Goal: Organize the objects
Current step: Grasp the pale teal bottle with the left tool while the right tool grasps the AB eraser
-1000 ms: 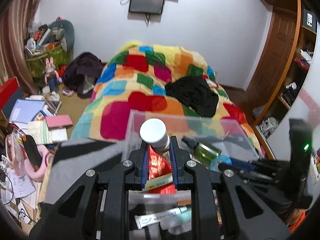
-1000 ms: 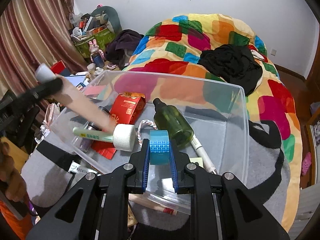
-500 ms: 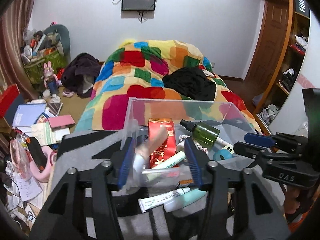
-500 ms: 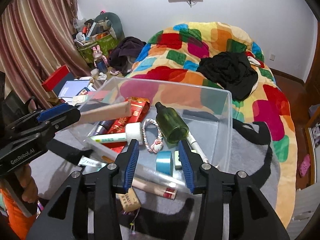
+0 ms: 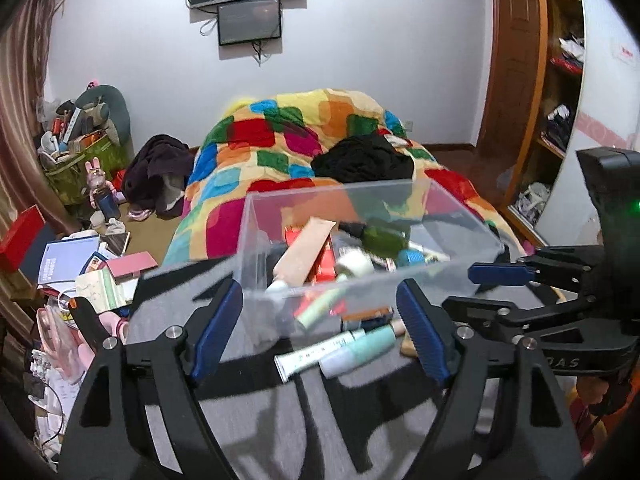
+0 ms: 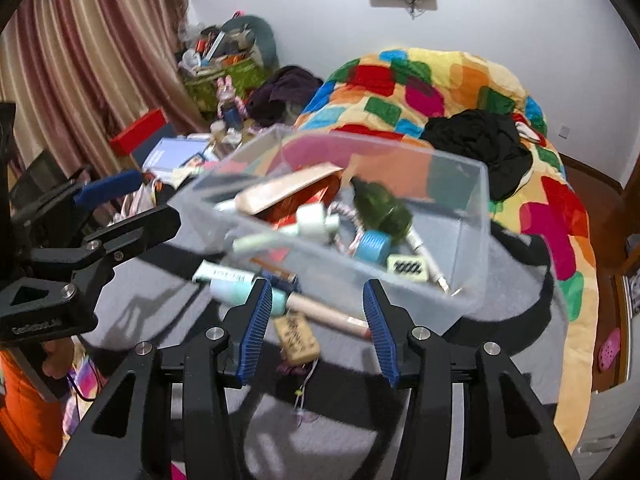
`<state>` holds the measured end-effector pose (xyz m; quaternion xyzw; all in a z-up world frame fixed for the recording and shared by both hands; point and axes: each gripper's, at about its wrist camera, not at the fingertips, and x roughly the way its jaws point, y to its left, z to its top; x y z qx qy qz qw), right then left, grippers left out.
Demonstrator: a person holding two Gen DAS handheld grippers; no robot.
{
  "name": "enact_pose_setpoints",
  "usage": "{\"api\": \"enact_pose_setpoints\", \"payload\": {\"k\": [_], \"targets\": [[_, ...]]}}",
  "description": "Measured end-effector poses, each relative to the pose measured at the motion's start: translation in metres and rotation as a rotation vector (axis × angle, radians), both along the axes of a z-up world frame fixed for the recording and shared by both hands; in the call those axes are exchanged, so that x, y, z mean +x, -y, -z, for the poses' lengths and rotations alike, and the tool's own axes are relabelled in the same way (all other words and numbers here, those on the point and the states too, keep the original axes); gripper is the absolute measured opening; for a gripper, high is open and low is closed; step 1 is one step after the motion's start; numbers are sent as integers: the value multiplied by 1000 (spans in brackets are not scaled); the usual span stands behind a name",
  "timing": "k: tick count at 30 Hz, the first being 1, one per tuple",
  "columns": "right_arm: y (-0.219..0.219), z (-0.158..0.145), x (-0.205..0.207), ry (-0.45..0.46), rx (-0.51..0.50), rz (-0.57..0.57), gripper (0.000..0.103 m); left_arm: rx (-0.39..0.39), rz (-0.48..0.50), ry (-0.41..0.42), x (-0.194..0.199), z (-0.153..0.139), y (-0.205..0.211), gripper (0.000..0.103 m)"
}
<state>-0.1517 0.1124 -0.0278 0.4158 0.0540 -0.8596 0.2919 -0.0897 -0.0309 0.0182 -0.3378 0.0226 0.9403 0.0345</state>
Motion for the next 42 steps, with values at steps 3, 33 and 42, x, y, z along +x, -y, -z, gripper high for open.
{"api": "enact_pose_setpoints", "payload": {"k": [3,33,42], "targets": [[4,15,1,40,13,-16,44,0,9,43,3,15,0,79],[-44,42,3,133,-36,35,23,21,138,322,-22,86,-32,25],[-56,50,12,126,37,43,23,-18,194,289,0,76,-45,21]]}}
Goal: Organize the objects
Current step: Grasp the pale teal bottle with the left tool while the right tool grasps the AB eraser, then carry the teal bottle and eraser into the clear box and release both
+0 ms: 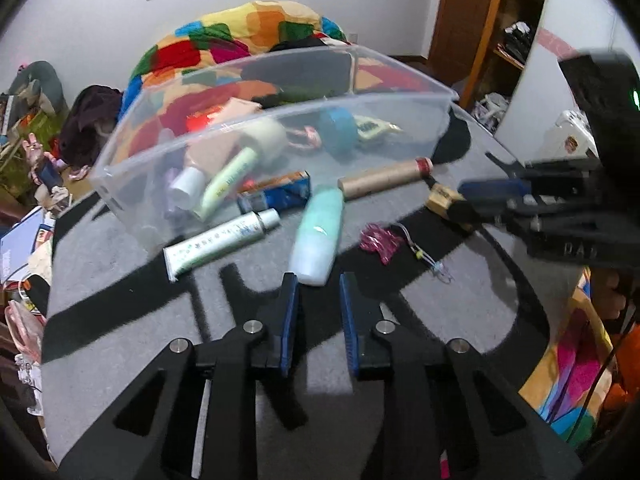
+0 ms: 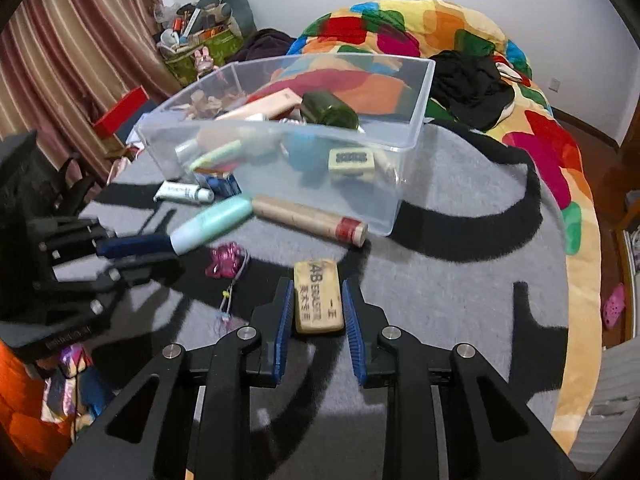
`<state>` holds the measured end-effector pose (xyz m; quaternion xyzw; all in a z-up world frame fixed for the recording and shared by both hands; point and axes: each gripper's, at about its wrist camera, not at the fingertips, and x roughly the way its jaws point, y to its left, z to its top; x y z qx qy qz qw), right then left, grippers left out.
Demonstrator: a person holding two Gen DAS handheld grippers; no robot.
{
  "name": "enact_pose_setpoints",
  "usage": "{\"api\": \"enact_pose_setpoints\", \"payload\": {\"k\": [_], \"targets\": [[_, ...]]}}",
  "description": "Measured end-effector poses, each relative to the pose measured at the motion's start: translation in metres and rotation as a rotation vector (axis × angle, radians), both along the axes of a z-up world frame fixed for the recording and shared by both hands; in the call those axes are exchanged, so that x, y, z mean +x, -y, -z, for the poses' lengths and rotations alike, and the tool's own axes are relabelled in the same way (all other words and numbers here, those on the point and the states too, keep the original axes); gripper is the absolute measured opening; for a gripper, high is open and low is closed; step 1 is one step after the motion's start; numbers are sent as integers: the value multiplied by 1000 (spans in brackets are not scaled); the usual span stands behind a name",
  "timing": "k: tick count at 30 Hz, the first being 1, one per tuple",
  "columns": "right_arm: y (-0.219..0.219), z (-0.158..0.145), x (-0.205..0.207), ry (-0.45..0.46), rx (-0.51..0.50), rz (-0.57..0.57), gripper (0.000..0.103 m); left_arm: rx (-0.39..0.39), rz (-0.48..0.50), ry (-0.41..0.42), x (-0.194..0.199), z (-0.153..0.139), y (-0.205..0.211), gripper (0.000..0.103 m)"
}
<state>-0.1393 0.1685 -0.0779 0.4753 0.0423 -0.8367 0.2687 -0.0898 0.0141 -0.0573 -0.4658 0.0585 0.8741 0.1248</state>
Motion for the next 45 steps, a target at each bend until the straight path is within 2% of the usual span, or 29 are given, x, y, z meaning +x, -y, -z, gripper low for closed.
{"api": "enact_pose_setpoints", "payload": {"k": [5,10,12,15,16,17,18,26,30,36,39,41,43,45], "targets": [[4,-1,6,-43,54,-10,23,-15,-9,-7,-15,-6,3,25],[5,0,2,-40,54,4,23,-66,38,12,-27,4,-13,29],[5,3,0,-37,55,17,23,-100,48,5,-29,8,-19,36],[7,7,2,-44,58,27,23,-113,45,-10,-32,12,-22,36],[7,7,3,-49,60,28,22,-110,44,-12,-33,13,-22,35],[7,6,5,-54,61,28,22,-101,41,-16,-32,12,-21,28],[7,6,6,-54,59,29,22,-93,29,-26,-31,12,-19,25],[10,-11,9,-70,-9,29,22,-30,-31,-80,-13,-2,-1,22],[15,-28,9,-108,-41,23,22,6,-58,-98,-5,-12,8,7],[24,-57,8,-172,-83,24,22,44,-77,-151,7,-32,17,5],[27,-68,6,-199,-93,26,22,35,-66,-180,10,-39,18,5],[28,-73,4,-211,-97,29,22,22,-67,-171,7,-37,19,6],[28,-76,1,-218,-99,35,22,17,-64,-143,2,-31,22,15],[27,-79,-2,-225,-102,44,22,10,-66,-106,-5,-21,25,28]]}}
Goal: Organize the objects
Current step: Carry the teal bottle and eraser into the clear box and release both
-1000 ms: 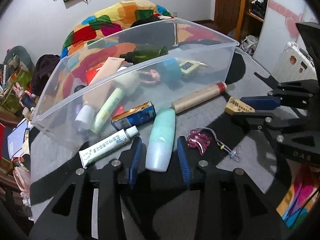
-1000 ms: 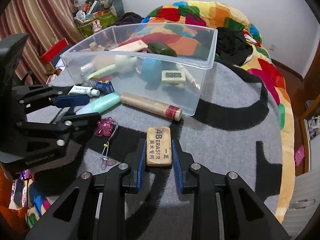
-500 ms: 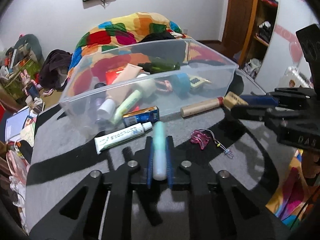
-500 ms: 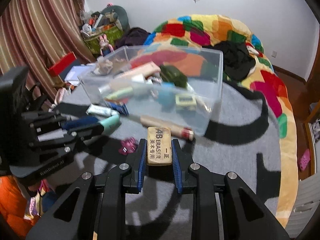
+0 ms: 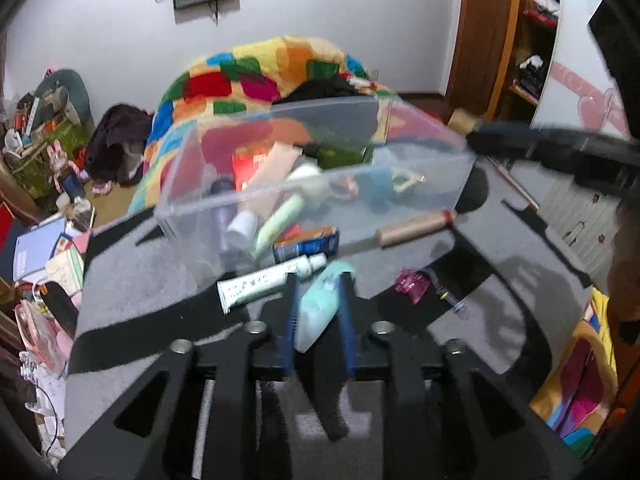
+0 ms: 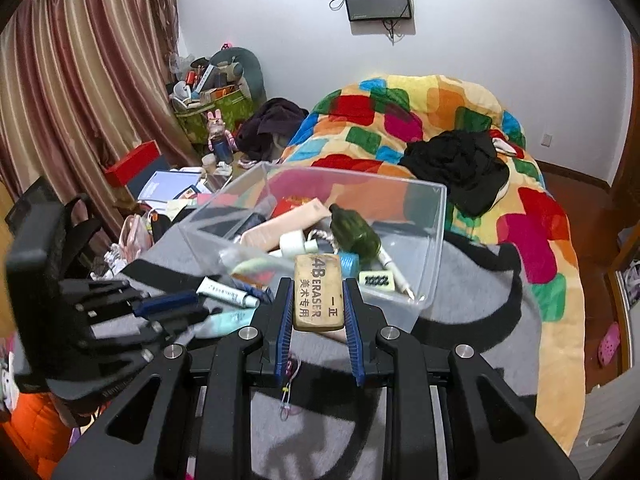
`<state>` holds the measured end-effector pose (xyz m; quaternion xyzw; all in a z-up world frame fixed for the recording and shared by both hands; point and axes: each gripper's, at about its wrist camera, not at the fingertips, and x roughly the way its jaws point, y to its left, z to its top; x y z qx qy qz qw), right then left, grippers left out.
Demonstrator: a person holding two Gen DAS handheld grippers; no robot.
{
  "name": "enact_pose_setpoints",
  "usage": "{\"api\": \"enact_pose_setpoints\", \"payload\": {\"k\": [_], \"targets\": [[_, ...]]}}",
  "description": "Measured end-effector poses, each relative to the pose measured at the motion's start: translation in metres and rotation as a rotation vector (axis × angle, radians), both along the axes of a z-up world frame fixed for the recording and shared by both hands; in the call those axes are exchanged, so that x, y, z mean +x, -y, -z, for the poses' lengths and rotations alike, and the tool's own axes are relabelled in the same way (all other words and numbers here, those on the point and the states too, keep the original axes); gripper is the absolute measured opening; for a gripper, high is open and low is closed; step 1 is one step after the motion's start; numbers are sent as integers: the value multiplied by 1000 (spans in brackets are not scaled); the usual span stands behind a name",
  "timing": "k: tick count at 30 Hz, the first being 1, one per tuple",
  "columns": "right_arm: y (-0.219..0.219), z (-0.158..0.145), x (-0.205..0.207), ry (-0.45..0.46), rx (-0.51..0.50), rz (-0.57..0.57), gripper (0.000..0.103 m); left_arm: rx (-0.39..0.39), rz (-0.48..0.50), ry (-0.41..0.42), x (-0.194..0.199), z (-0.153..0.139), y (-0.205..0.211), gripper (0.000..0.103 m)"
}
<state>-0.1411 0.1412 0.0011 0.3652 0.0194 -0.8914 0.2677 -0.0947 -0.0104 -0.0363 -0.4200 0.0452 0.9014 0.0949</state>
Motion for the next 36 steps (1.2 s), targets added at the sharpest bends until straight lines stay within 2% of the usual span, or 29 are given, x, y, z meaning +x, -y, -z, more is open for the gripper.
{"api": "enact_pose_setpoints", "payload": {"k": [7,10,14,16,23,31,36], "targets": [[3,-2,-20,8,-3,30,22,-34,24,103,-16,30,-4,33],[7,1,-28,17,11,36,22,-64,30,102,-17,33,-10,33],[10,8,-38,35,25,46,22,-105,42,76,-11,33,-19,24],[11,12,-43,45,30,54,22,-116,32,65,-8,32,-21,24],[13,22,-59,67,52,78,22,-7,33,47,4,18,-22,24],[21,27,-75,89,66,95,22,43,19,-73,11,-26,-17,24],[29,33,-78,94,94,91,22,60,6,-116,2,-44,-9,24]]}}
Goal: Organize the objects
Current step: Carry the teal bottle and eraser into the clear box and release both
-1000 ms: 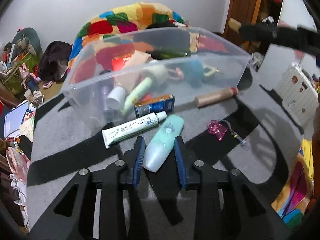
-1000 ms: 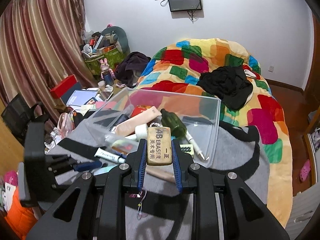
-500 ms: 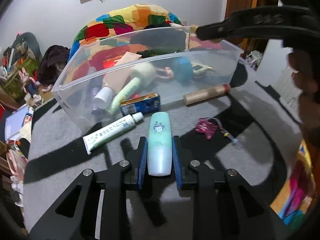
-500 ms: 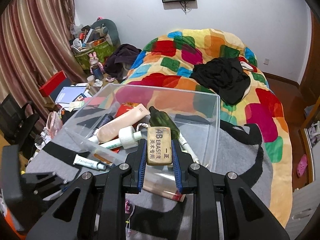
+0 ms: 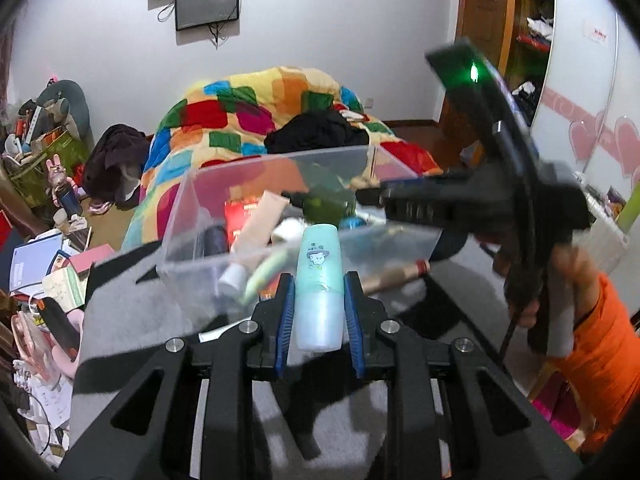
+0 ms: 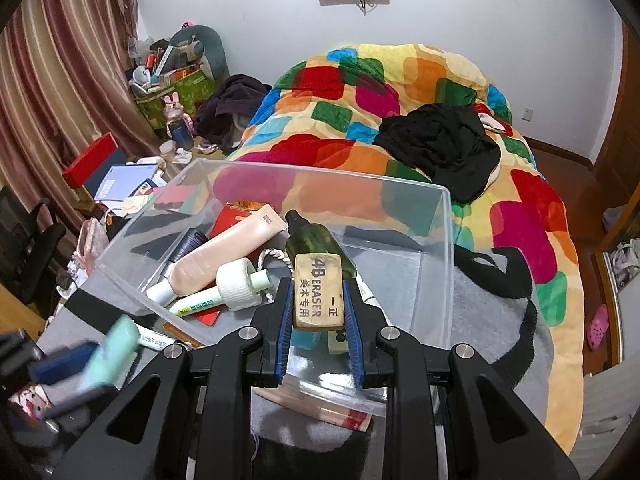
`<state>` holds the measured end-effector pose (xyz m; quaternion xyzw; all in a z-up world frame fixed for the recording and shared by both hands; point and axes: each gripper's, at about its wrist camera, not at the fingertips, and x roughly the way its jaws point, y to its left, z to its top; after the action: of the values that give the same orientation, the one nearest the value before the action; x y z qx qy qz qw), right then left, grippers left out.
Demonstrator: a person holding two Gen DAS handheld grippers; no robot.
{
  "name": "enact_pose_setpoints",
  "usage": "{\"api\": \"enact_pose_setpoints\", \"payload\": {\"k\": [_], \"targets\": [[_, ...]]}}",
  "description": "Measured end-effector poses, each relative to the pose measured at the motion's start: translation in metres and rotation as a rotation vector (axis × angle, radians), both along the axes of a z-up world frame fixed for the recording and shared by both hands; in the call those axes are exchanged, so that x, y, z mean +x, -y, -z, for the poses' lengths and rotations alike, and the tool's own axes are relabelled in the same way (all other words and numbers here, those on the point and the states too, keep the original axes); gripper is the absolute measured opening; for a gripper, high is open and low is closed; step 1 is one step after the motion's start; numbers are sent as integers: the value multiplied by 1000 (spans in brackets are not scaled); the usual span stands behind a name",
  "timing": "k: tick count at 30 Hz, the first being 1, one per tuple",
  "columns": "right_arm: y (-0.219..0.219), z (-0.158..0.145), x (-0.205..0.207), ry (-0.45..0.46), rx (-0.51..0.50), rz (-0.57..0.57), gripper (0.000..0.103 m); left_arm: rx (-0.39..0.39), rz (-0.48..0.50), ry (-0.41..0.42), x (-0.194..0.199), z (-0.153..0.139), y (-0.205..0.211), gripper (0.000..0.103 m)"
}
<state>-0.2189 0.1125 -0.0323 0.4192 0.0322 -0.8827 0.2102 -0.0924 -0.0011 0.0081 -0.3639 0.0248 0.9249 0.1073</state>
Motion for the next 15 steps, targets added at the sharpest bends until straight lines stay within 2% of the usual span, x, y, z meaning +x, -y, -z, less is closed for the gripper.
{"api": "enact_pose_setpoints", "payload": {"k": [11,15], "targets": [[11,8,3,-1,59,-32,22,-13,-80,-3,-41,-4,15,24],[10,6,2,7,50,-45,27,-5,-91,17,-57,1,18,24]]}}
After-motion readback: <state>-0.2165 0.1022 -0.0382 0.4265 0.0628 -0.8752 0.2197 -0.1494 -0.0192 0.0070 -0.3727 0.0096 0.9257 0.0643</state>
